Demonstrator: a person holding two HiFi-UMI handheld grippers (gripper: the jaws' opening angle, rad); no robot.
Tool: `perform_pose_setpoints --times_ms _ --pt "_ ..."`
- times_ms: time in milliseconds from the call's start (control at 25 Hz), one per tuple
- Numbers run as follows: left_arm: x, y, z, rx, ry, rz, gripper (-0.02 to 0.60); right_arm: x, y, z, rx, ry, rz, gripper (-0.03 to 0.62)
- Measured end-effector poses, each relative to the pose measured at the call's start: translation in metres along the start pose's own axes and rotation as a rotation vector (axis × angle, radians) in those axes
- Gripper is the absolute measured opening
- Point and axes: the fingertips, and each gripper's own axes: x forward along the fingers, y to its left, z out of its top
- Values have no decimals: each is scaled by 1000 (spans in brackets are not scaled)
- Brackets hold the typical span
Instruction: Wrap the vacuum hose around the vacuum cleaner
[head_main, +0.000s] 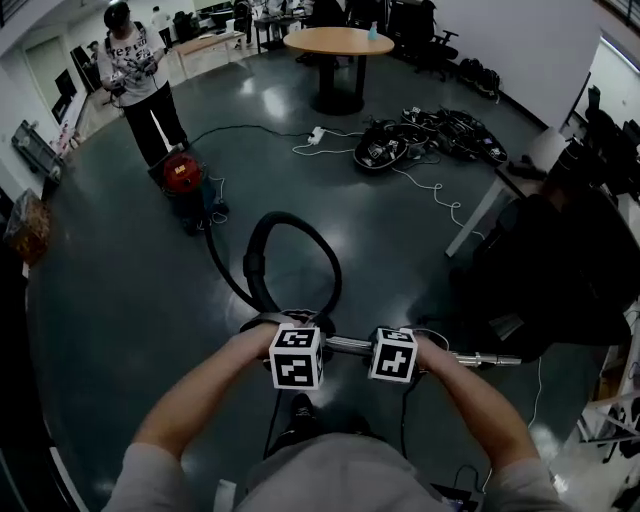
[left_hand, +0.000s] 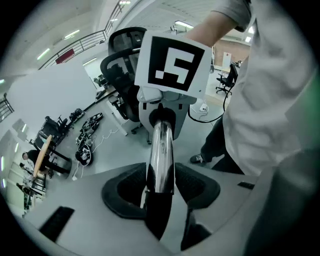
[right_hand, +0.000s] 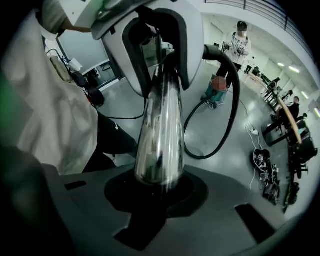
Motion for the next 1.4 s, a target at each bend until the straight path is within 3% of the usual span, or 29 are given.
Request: perform_pose_setpoints --times_ms 160,320,720,1000,1120,1400 --pt "6 -3 -4 -7 -62 -54 187 -2 -4 10 -51 64 -35 89" --pt "13 -5 -12 21 -68 -83 187 -4 -5 27 -64 91 -54 87" --pt "25 -6 -50 61 -100 -95 187 10 -7 55 -34 204 -50 88" --pt "29 -7 -75 30 -95 -98 187 17 -13 75 -77 269 -61 89" --pt "28 -15 -83 36 -89 -134 133 22 -10 82 -80 270 -25 89" --pt "14 -2 -103 -14 -58 -109 130 27 -22 106 -125 225 27 89"
